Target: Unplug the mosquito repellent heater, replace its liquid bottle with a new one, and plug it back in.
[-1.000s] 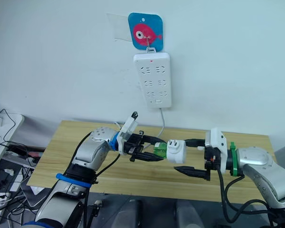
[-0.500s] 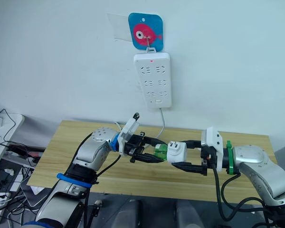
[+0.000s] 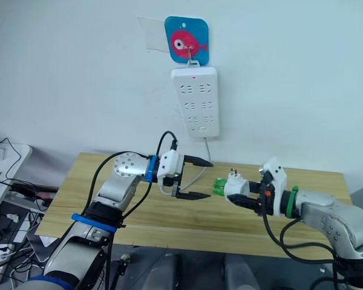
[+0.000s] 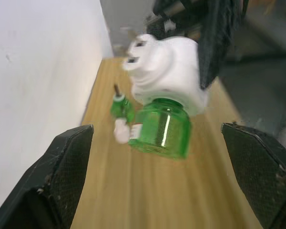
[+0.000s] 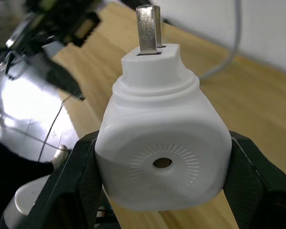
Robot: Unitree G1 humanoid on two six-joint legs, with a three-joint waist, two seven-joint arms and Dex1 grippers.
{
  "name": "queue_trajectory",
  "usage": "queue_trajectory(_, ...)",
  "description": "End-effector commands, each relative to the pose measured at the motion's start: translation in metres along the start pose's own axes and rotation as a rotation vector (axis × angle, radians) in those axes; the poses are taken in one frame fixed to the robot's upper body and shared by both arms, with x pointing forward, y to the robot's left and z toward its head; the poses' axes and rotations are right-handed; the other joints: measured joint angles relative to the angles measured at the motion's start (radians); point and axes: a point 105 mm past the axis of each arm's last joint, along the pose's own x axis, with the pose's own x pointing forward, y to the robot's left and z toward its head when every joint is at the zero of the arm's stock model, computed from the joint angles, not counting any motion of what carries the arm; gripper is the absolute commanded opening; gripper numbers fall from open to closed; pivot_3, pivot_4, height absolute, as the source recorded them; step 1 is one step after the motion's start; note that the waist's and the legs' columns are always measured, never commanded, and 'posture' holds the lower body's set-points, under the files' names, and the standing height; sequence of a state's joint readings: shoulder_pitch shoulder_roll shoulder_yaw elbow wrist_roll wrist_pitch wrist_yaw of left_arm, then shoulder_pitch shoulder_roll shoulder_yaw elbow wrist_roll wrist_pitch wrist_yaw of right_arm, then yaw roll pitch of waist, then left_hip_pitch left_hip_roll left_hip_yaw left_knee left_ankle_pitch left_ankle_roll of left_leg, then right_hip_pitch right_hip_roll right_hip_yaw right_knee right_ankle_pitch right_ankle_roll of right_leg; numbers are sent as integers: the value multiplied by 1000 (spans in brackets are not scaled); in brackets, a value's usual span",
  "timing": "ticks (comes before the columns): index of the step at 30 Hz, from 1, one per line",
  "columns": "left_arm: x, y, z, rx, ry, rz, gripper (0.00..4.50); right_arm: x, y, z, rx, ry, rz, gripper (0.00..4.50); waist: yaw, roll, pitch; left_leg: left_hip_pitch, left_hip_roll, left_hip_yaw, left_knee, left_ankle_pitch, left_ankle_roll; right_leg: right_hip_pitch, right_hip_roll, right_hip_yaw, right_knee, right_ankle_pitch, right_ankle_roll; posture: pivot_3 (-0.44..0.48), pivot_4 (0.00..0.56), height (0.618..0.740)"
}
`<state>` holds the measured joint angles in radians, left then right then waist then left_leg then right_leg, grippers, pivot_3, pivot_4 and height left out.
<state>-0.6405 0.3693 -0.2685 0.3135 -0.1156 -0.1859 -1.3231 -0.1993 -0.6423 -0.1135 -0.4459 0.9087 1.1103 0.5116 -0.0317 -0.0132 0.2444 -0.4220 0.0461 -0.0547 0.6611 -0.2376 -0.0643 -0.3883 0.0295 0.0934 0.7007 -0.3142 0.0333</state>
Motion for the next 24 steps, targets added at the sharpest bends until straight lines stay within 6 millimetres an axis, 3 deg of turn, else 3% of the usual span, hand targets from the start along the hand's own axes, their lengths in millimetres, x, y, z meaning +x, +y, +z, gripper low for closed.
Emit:
queue_trajectory(1, 10, -4, 1, 128, 41, -1, 4500, -2, -1, 10, 96, -8, -42, 2996, 0, 0, 0, 0, 0, 0, 0, 0, 0, 0, 0, 0, 0, 0, 0, 10, 206, 740)
queue_trajectory(14, 34, 4, -16, 318, 179, 38, 4500, 7, 6, 19, 233, 11, -56, 2996, 0, 0, 0, -1, -1, 0, -1, 0, 0, -1, -1, 0, 0, 0, 0, 0, 207, 740)
queue_trajectory(17, 39, 5, -13, 323, 166, 58, 3920, 8, 8, 20, 234, 15, -55, 2996, -1, 0, 0, -1, -1, 0, -1, 0, 0, -1, -1, 0, 0, 0, 0, -3, 206, 740)
queue_trajectory(22, 40, 2, -16, 339, 194, 41, 2372, 10, 7, 20, 257, 7, -63, 2996, -2, 0, 0, -2, -1, 0, -1, 0, 0, -1, -1, -1, 0, 0, 0, -4, 205, 740)
queue_trajectory(24, 39, 2, -17, 340, 204, 41, 2227, 11, 7, 21, 274, -5, -63, 2996, -2, 0, 0, -2, -1, 0, -1, 0, 0, -2, -1, -1, 0, 0, 0, -4, 203, 740)
